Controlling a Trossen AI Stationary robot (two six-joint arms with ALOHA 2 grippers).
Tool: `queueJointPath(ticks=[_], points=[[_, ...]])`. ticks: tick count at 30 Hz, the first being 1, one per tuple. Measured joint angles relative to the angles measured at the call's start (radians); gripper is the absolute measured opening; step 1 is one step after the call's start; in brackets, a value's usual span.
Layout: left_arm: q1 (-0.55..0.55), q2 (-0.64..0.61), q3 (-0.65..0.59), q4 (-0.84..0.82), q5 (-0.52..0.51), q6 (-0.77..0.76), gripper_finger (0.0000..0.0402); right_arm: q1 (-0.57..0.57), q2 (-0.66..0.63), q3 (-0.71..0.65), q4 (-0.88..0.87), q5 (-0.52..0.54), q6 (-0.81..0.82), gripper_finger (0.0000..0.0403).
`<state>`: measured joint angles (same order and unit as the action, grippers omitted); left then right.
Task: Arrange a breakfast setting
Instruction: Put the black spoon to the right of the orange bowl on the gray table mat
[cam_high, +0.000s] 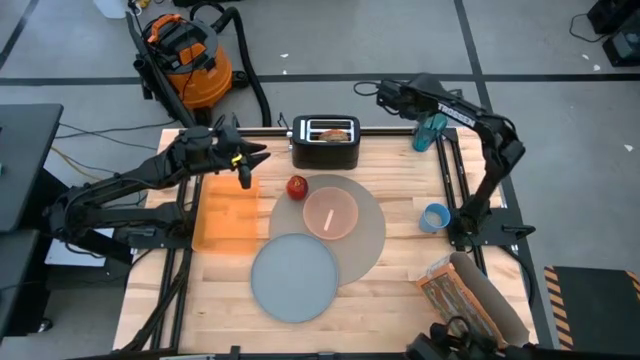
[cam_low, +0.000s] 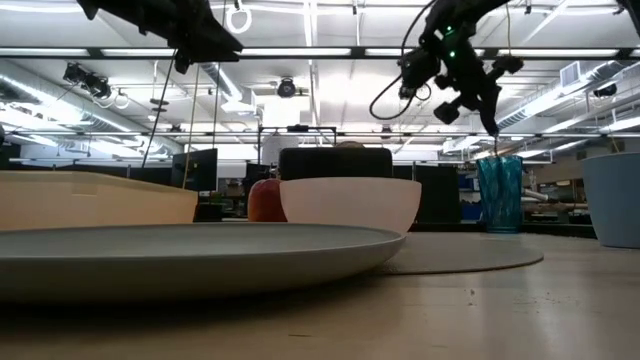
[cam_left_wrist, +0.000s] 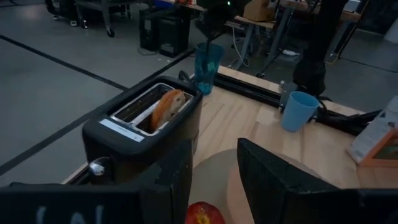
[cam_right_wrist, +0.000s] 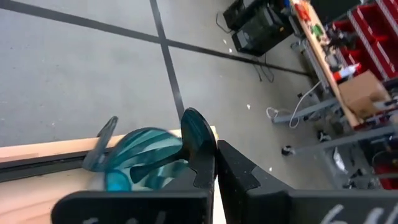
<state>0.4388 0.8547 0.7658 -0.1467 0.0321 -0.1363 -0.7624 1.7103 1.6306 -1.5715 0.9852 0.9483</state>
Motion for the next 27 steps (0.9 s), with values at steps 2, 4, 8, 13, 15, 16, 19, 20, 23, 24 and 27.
queueJointPath(ticks=[2, 4, 8, 13, 15, 16, 19, 20, 23, 24, 27], points=[[-0.013, 0.000, 0.000, 0.000, 0.000, -0.018, 0.0135, 0.000, -0.024, 0.000, 0.000, 0.013, -0.041, 0.0013], [-0.030, 0.000, 0.000, 0.000, 0.000, -0.036, 0.0135, 0.000, -0.048, 0.000, 0.000, 0.016, -0.075, 0.0013], [-0.073, 0.000, 0.000, 0.000, 0.000, -0.057, 0.0135, 0.000, -0.103, 0.000, 0.000, 0.019, -0.119, 0.0013], [-0.123, 0.000, 0.000, 0.000, 0.000, -0.084, 0.0135, 0.005, -0.173, 0.000, 0.000, 0.019, -0.167, 0.0013], [-0.139, 0.000, 0.000, 0.000, 0.000, -0.089, 0.0135, 0.012, -0.200, 0.000, 0.000, 0.019, -0.183, 0.0013], [-0.146, 0.000, 0.000, 0.000, 0.000, -0.089, 0.0135, 0.017, -0.215, 0.000, 0.000, 0.019, -0.190, 0.0013], [-0.164, 0.000, 0.000, 0.000, 0.000, -0.089, 0.0135, 0.033, -0.262, 0.000, 0.000, 0.018, -0.213, 0.0013], [-0.170, 0.000, 0.000, 0.000, 0.000, -0.090, 0.0135, 0.039, -0.278, 0.000, 0.002, 0.018, -0.219, 0.0013], [-0.181, 0.000, 0.000, 0.000, 0.000, -0.094, 0.0135, 0.064, -0.333, 0.000, 0.029, 0.018, -0.256, 0.0013], [-0.185, 0.000, 0.000, 0.000, 0.000, -0.095, 0.0135, 0.073, -0.352, 0.000, 0.048, 0.019, -0.283, 0.0013], [-0.197, 0.000, 0.000, -0.001, 0.000, -0.096, 0.0135, 0.107, -0.409, 0.000, 0.130, 0.018, -0.400, 0.0013]])
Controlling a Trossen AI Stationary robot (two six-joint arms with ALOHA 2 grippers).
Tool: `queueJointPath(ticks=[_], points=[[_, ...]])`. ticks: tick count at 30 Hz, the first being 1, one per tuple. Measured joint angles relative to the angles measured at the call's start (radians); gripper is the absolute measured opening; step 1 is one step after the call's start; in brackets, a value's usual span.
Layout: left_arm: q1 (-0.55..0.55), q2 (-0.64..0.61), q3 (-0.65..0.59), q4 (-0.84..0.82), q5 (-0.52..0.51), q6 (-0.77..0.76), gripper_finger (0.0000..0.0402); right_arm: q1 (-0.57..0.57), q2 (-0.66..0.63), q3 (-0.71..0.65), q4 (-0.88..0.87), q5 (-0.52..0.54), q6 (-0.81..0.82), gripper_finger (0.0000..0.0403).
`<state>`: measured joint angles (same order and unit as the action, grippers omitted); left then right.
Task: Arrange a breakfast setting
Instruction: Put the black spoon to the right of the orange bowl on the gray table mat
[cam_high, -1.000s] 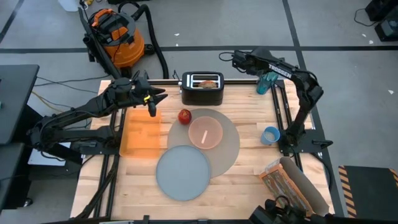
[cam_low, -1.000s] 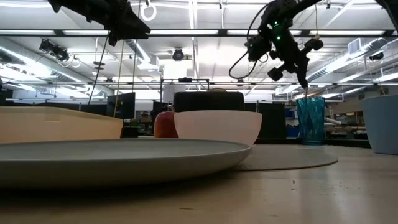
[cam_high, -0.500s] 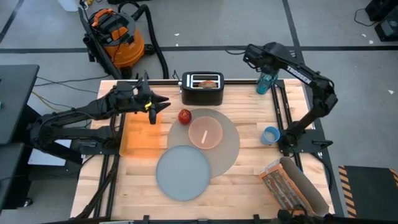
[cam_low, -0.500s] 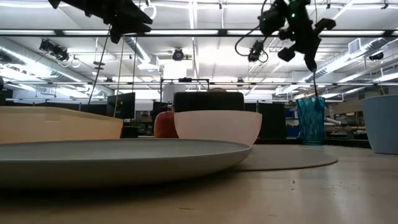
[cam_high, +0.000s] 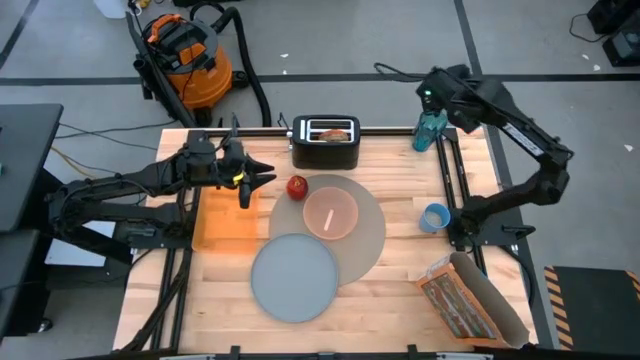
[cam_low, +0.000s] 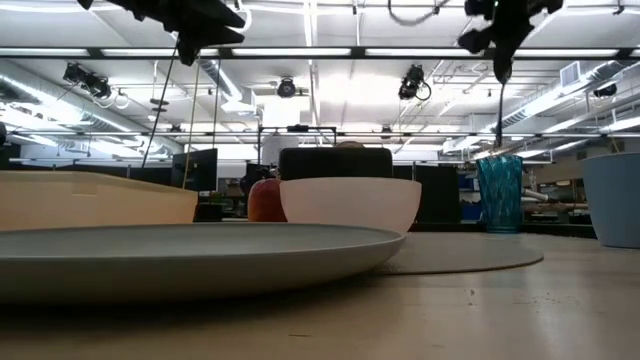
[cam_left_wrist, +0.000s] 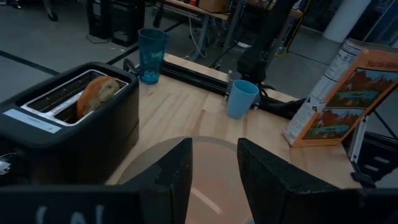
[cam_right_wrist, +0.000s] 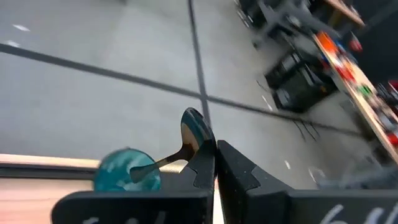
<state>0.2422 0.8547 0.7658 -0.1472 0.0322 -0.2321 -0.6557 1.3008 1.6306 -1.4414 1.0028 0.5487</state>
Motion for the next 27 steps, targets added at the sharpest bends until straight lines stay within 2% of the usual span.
queueJointPath(ticks=[5, 10, 13, 17, 20, 23, 27], points=[[-0.029, 0.000, 0.000, 0.000, 0.000, -0.004, 0.0135, 0.059, -0.086, 0.000, 0.150, -0.050, -0.205, 0.0013], [-0.063, 0.000, 0.000, 0.005, 0.000, -0.042, 0.0135, 0.095, -0.136, 0.000, 0.261, -0.250, -0.361, 0.0013], [-0.086, 0.000, 0.000, 0.025, -0.001, -0.090, 0.0135, 0.098, -0.144, 0.000, 0.275, -0.466, -0.444, 0.0013], [-0.113, 0.001, 0.000, 0.063, 0.000, -0.152, 0.0135, 0.089, -0.135, 0.000, 0.267, -0.855, -0.508, 0.0013], [-0.131, 0.003, 0.000, 0.111, 0.000, -0.230, 0.0135, 0.084, -0.119, -0.013, 0.273, -1.103, -0.523, 0.0013], [-0.152, 0.003, 0.000, 0.178, -0.008, -0.281, 0.0135, 0.084, -0.118, -0.084, 0.282, -1.279, -0.536, 0.0013], [-0.194, 0.003, 0.000, 0.245, -0.092, -0.312, 0.0135, 0.092, -0.121, -0.256, 0.304, -1.397, -0.541, 0.0013]])
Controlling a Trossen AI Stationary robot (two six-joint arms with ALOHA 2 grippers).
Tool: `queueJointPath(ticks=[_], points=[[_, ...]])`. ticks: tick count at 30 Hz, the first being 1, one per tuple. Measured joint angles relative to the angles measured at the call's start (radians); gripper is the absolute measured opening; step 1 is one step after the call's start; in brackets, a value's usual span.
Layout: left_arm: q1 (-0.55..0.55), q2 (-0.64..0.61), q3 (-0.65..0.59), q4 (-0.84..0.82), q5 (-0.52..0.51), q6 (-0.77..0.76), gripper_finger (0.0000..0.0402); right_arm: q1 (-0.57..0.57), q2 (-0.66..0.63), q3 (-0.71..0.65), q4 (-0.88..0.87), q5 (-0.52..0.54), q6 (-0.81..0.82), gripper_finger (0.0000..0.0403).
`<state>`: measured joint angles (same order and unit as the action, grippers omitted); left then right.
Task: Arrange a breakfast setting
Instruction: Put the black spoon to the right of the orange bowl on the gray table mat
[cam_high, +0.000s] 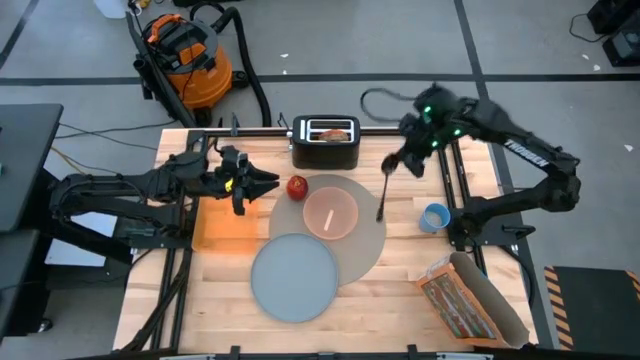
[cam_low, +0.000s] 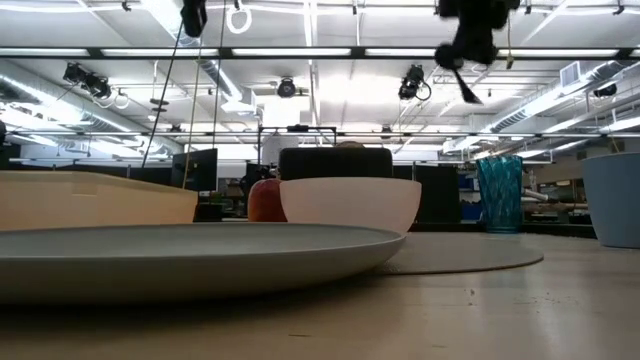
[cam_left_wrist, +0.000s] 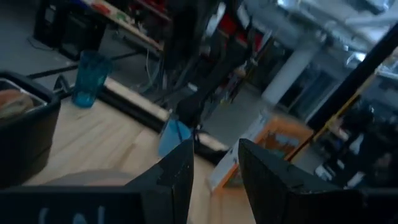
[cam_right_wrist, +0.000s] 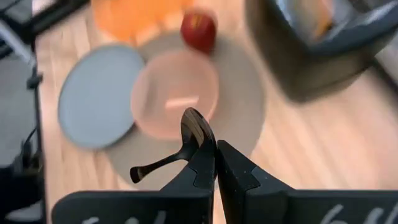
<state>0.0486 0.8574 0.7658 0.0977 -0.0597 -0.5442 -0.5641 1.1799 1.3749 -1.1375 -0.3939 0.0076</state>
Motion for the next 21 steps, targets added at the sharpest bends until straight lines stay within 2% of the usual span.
queueJointPath(ticks=[6, 11, 15, 21], points=[[-0.066, 0.000, 0.000, 0.050, -0.084, -0.028, 0.0135, 0.070, -0.001, -0.296, 0.221, -0.055, 0.074, 0.0013], [-0.101, 0.000, 0.000, 0.050, -0.117, -0.021, 0.0135, 0.097, 0.001, -0.478, 0.434, -0.144, 0.179, 0.0013], [-0.106, 0.000, 0.000, 0.050, -0.124, -0.015, 0.0135, 0.090, 0.050, -0.544, 0.476, -0.182, 0.233, 0.0013], [-0.102, 0.000, 0.000, 0.073, -0.123, 0.050, 0.0135, 0.062, 0.210, -0.557, 0.492, -0.210, 0.285, 0.0013]])
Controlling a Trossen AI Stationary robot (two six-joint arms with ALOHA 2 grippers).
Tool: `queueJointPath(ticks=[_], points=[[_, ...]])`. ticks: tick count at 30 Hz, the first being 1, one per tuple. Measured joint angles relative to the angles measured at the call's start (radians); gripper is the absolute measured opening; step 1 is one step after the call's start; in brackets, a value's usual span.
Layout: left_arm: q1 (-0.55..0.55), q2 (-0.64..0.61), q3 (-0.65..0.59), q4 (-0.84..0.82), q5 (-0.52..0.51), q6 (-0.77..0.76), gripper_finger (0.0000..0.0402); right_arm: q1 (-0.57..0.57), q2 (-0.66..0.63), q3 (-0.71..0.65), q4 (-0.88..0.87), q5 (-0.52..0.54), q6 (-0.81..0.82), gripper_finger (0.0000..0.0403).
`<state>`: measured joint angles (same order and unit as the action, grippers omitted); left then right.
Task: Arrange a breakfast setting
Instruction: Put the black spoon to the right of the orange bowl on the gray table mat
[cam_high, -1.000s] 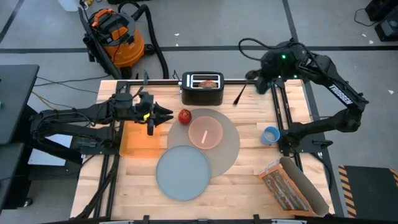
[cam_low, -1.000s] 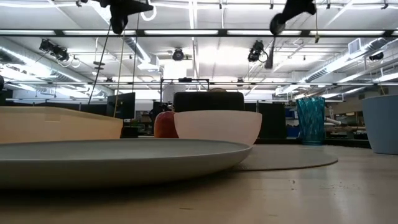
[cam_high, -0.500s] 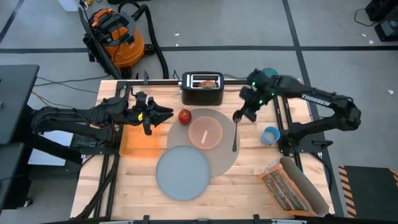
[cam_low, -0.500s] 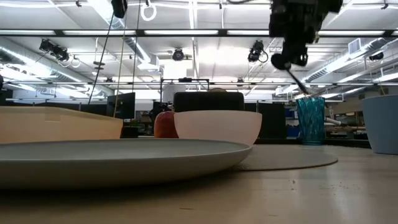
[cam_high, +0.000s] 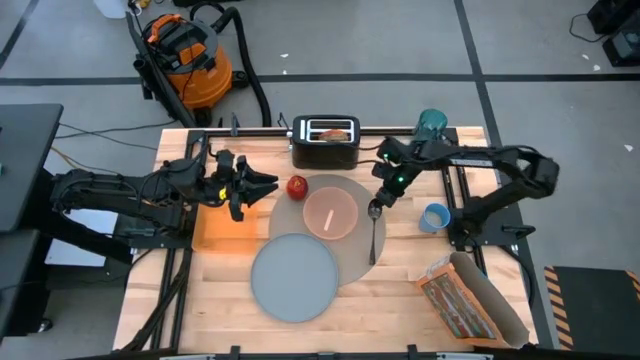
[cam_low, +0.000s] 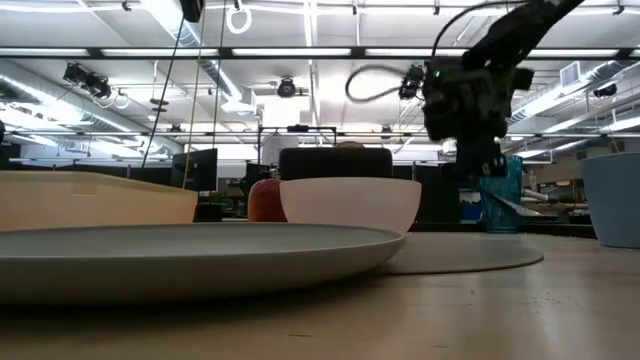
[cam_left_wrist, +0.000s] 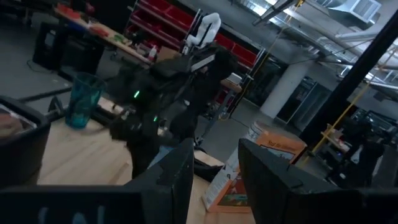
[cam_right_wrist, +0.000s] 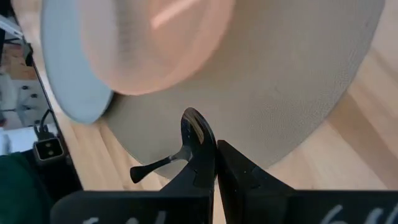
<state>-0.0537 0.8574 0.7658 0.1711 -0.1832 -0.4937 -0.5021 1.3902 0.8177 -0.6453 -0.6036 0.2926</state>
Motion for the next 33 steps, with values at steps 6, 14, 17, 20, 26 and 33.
queueJointPath(ticks=[6, 14, 17, 20, 26, 33], points=[[0.000, 0.000, 0.000, -0.003, 0.053, 0.010, 0.0135, -0.048, 0.133, 0.000, 0.064, -0.057, 0.023, 0.0013], [0.000, -0.015, 0.000, -0.008, 0.124, 0.031, 0.0135, -0.091, 0.224, 0.000, 0.109, -0.125, -0.028, 0.0013], [0.000, -0.024, 0.000, -0.016, 0.125, 0.043, 0.0135, -0.082, 0.258, 0.000, 0.133, -0.124, -0.051, 0.0013], [0.000, -0.036, 0.000, -0.024, 0.125, 0.045, 0.0135, -0.066, 0.287, 0.000, 0.152, -0.123, -0.054, 0.0013], [0.001, -0.043, 0.000, -0.026, 0.125, 0.060, 0.0135, -0.055, 0.287, 0.001, 0.160, -0.031, -0.060, 0.0038], [0.000, -0.042, 0.000, -0.028, 0.108, 0.062, 0.0135, -0.051, 0.284, 0.002, 0.200, 0.042, -0.060, 0.0081]])
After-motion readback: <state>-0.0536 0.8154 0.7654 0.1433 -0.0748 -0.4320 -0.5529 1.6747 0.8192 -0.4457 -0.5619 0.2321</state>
